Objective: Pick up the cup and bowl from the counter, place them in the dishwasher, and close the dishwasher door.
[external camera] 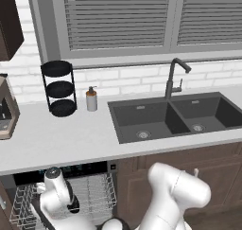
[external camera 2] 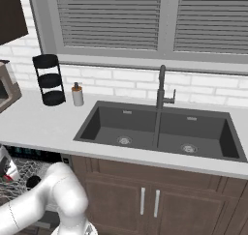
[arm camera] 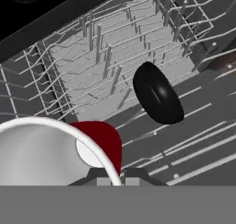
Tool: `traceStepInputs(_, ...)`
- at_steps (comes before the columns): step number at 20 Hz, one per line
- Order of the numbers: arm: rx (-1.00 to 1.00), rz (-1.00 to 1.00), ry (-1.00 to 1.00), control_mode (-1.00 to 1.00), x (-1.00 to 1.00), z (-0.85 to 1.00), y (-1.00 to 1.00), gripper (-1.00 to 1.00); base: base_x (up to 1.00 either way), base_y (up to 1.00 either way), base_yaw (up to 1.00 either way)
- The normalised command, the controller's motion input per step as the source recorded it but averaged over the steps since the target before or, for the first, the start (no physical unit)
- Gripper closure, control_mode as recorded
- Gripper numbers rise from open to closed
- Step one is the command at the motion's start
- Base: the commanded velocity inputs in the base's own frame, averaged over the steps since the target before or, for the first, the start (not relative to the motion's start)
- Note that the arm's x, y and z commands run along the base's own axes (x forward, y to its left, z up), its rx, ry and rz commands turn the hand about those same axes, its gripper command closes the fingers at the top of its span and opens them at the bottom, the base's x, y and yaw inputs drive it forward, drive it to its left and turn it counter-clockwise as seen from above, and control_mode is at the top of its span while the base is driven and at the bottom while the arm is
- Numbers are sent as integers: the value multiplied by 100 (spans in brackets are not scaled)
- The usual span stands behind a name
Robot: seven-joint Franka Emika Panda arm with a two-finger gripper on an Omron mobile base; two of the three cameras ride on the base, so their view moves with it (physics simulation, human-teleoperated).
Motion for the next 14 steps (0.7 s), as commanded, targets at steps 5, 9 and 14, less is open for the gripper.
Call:
traceStepInputs(5,-12,1,2,-100,53,-58,43,100,0,0,0)
traceStepInputs(9,-14,1,7,-100,81,-41,46,100,0,0,0)
traceStepInputs(14,-12,0,5,-100,64,-25,55,100,0,0,0)
